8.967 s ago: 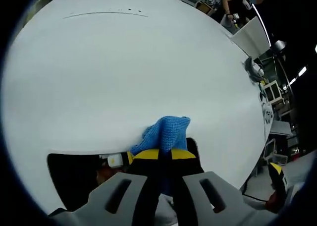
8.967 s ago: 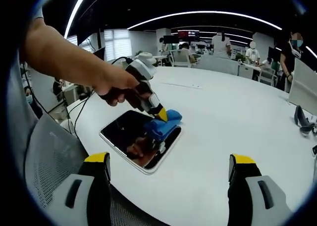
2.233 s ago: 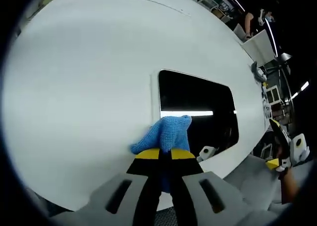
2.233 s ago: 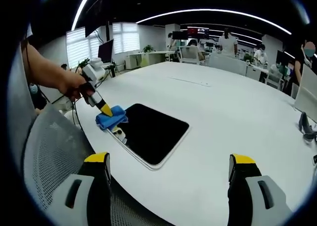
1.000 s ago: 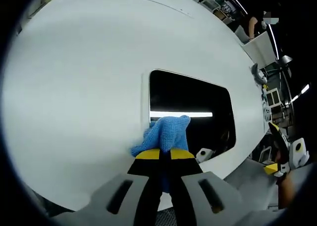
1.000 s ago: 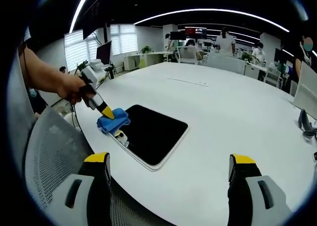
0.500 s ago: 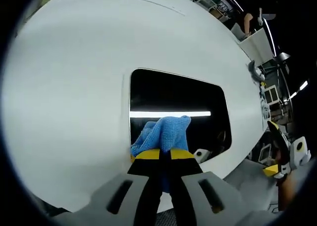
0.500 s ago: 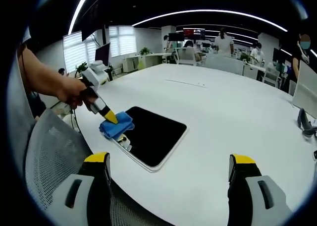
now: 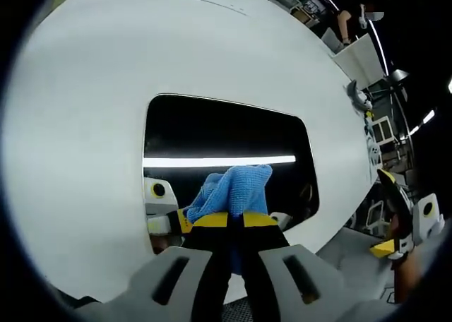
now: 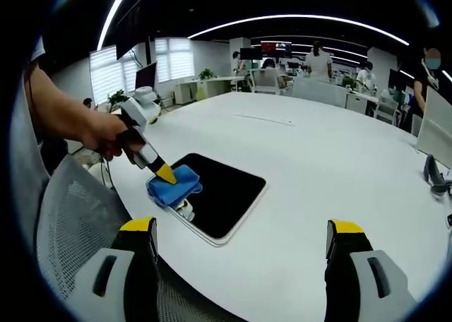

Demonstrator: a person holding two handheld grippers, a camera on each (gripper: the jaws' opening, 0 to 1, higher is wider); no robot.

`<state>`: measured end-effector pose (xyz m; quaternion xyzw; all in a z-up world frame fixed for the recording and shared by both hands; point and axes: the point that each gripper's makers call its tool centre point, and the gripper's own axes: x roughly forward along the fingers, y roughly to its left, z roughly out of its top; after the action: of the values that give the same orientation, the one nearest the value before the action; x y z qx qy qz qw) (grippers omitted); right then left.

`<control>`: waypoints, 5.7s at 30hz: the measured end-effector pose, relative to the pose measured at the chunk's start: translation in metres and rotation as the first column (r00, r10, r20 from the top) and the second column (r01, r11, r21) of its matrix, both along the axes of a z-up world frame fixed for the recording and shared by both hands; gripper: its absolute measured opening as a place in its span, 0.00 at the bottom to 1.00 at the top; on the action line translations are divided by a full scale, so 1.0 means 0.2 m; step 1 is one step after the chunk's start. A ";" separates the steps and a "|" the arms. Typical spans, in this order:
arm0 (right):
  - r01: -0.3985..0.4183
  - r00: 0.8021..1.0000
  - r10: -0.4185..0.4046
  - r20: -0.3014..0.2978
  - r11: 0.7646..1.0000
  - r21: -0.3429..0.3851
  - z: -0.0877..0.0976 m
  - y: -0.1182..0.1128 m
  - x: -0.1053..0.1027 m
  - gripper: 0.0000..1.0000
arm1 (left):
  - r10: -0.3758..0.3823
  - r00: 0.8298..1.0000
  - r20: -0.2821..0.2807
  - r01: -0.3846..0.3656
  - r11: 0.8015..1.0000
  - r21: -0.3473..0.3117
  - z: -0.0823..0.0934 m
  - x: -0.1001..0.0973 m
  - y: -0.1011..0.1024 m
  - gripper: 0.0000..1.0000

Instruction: Wipe the mirror surface with the cleaning cloth until all visible marks leave the cleaned area.

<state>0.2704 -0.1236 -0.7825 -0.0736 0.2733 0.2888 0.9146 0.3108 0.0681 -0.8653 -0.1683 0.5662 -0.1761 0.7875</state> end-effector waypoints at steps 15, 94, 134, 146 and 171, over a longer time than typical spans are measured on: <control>0.002 1.000 -0.002 0.005 1.000 0.010 0.01 0.00 0.00 0.99 | -0.015 1.000 -0.005 0.015 1.000 -0.012 0.00 0.00 -0.10 0.00; 0.025 1.000 -0.025 0.011 0.999 0.029 0.02 -0.02 0.01 0.99 | -0.061 0.998 -0.014 0.059 0.995 -0.078 0.00 0.06 -0.59 0.01; 0.021 1.000 -0.021 0.014 1.000 0.013 0.02 -0.02 0.01 0.99 | -0.075 0.997 0.004 0.075 0.995 -0.065 0.00 0.44 -0.62 0.01; 0.029 1.000 -0.029 0.012 0.999 0.014 0.02 -0.03 0.02 0.99 | -0.097 0.995 0.002 0.097 0.994 -0.050 -0.01 0.52 -0.63 0.01; 0.039 0.999 -0.039 0.002 0.999 0.019 0.01 -0.03 0.02 0.99 | -0.167 0.986 0.026 0.166 0.986 0.003 0.00 0.56 -0.55 0.01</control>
<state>0.2747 -0.1306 -0.7802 -0.0596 0.2708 0.2733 0.9211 0.4218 -0.0414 -0.8662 -0.1178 0.5680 -0.2432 0.7774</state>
